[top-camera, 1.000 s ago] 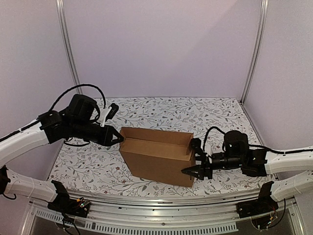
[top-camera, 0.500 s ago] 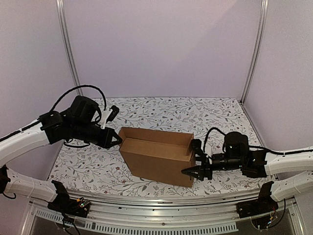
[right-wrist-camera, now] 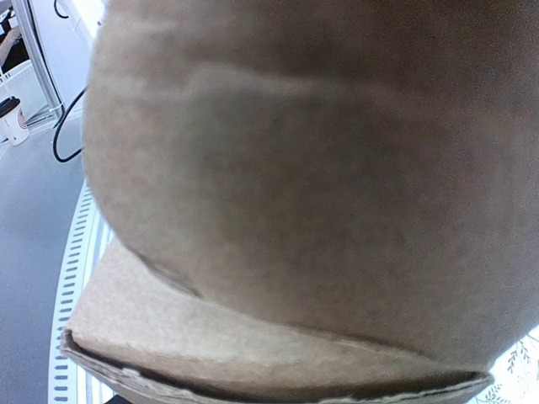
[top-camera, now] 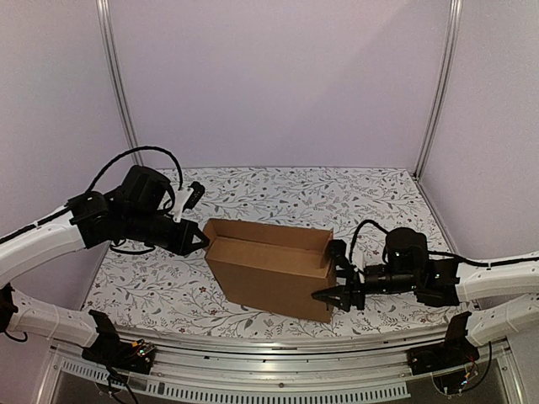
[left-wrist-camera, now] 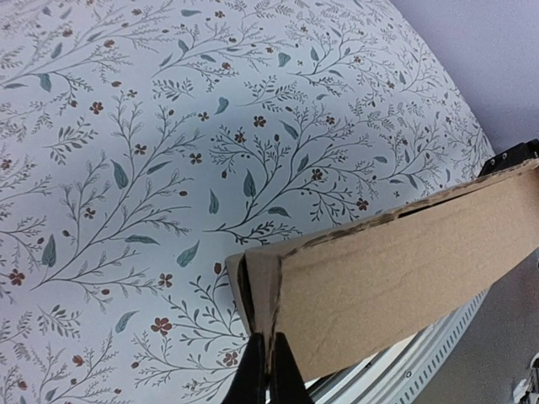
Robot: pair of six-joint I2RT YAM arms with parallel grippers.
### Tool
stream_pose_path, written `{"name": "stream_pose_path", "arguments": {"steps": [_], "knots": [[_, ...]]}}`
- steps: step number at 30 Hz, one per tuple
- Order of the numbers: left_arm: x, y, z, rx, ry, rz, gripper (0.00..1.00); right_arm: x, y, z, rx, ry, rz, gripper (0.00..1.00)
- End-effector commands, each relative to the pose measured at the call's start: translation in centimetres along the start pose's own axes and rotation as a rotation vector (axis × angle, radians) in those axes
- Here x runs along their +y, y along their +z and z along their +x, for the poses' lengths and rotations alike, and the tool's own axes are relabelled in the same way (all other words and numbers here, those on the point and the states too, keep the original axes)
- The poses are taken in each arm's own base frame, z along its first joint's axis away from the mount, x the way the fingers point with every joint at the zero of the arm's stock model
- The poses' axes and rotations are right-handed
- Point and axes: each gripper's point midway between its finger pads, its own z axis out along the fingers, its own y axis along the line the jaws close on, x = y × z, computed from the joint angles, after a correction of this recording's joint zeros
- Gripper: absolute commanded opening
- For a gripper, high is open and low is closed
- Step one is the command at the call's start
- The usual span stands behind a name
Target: Fold the paper box
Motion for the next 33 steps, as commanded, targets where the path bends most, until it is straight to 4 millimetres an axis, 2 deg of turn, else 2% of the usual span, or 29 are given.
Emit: {"name": "stream_pose_path", "arguments": {"steps": [1,7,14,26,32,33], "knots": [[-0.9,0.4,1.0,0.028,0.021,0.029,0.0,-0.2,0.1,0.7,0.014,0.003,0.027,0.32],[-0.7,0.6,1.5,0.036,0.021,0.015,0.0,-0.9,-0.3,1.1,0.012,0.01,0.073,0.51],[-0.8,1.6,2.5,0.057,0.033,-0.005,0.0,-1.2,-0.6,1.7,0.007,0.023,0.102,0.56],[-1.3,3.1,4.3,0.091,0.044,-0.018,0.0,-2.1,-2.0,2.7,-0.04,0.078,0.176,0.78],[-1.9,3.6,4.5,0.1,0.045,-0.007,0.0,-2.5,-2.6,2.4,-0.084,0.107,0.208,0.85],[-2.1,3.8,4.6,0.104,0.044,-0.006,0.0,-2.6,-2.6,2.4,-0.087,0.111,0.213,0.93]]}}
